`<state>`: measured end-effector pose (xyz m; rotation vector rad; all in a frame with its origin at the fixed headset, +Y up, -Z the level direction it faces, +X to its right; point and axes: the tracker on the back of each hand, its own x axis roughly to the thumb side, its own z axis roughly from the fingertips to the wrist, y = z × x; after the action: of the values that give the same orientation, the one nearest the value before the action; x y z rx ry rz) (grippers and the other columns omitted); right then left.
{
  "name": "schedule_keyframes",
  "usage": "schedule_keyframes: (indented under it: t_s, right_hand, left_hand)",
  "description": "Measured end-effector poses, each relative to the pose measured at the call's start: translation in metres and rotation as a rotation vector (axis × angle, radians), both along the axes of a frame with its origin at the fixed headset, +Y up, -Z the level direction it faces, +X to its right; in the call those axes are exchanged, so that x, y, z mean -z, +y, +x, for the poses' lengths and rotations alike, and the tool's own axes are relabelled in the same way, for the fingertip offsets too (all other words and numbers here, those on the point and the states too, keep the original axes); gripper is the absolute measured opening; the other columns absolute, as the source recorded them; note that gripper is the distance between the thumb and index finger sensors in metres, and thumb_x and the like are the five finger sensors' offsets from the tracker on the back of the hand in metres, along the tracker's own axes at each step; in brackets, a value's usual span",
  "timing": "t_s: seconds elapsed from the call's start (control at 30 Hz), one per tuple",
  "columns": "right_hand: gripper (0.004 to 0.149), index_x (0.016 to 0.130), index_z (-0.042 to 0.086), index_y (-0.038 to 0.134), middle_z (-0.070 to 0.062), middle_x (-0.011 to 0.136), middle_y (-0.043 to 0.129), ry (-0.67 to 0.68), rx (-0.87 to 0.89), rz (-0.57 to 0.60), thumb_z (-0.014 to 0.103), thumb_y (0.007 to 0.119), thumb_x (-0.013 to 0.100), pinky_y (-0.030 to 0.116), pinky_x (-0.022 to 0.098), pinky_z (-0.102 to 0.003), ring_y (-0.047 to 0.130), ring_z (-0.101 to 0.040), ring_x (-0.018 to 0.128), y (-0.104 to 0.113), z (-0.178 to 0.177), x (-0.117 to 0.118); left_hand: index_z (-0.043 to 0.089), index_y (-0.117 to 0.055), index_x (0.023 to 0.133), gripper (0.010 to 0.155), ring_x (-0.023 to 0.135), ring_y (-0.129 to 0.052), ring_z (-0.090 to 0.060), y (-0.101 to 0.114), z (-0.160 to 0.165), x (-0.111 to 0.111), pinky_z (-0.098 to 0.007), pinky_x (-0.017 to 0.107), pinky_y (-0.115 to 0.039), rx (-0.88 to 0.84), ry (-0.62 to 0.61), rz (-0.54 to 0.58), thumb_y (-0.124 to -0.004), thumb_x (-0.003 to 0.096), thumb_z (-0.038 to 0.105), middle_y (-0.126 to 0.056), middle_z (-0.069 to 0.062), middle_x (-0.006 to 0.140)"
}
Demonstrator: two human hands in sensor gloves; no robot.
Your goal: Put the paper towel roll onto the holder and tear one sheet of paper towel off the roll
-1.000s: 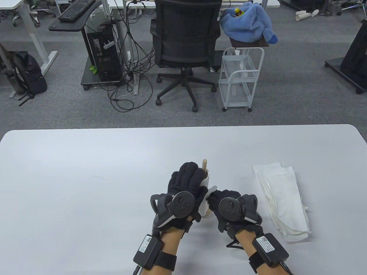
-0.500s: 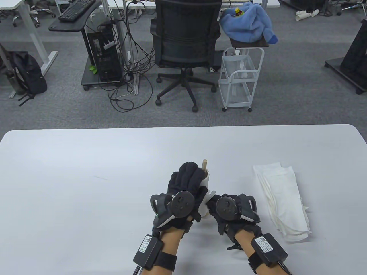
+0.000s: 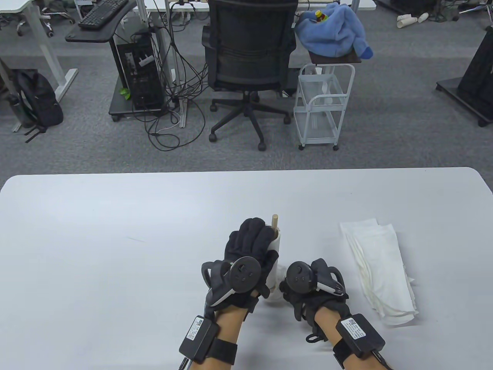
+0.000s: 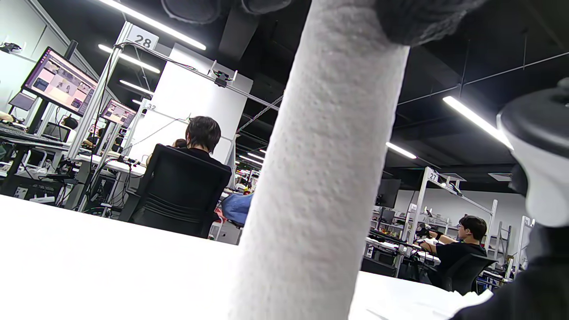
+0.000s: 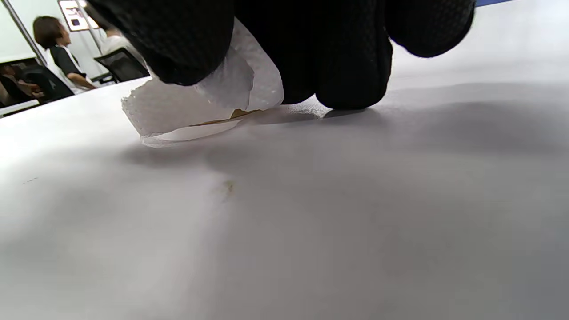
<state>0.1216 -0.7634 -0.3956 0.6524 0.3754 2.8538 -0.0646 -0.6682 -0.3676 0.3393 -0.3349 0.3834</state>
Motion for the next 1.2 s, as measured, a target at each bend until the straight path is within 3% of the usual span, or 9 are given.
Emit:
schedule_keyframes:
  t_s: [0.3,0.8,1.2]
  right_hand:
    - [0.040,0.082,0.023,0.083,-0.011,0.099,0.067,-0.036,-0.153,-0.089,0.032,0.079,0.044,0.057,0.065,-0.057,0.076,-0.038,0.081,0.000,-0.002,-0.004]
    - [0.039,0.080,0.023,0.086,-0.012,0.094,0.071,-0.071,-0.213,-0.232,0.032,0.080,0.043,0.058,0.065,-0.057,0.079,-0.039,0.077,0.000,-0.001,-0.010]
    - [0.038,0.077,0.021,0.089,-0.012,0.087,0.076,-0.158,-0.256,-0.472,0.031,0.082,0.041,0.059,0.064,-0.057,0.082,-0.038,0.073,-0.002,0.018,-0.019]
  left_hand:
    - [0.047,-0.024,0.101,0.065,0.115,-0.033,-0.021,0.000,0.000,0.000,-0.054,0.084,-0.045,0.004,0.012,0.007,-0.065,0.0502,0.051,-0.018,0.013,0.114]
    - [0.047,-0.030,0.100,0.062,0.115,-0.034,-0.022,0.002,0.002,-0.001,-0.055,0.083,-0.045,0.028,0.034,0.023,-0.067,0.0497,0.051,-0.021,0.012,0.114]
    - [0.047,-0.031,0.100,0.062,0.114,-0.034,-0.023,0.002,0.001,-0.001,-0.055,0.082,-0.045,0.023,0.045,0.024,-0.067,0.0496,0.051,-0.021,0.012,0.113]
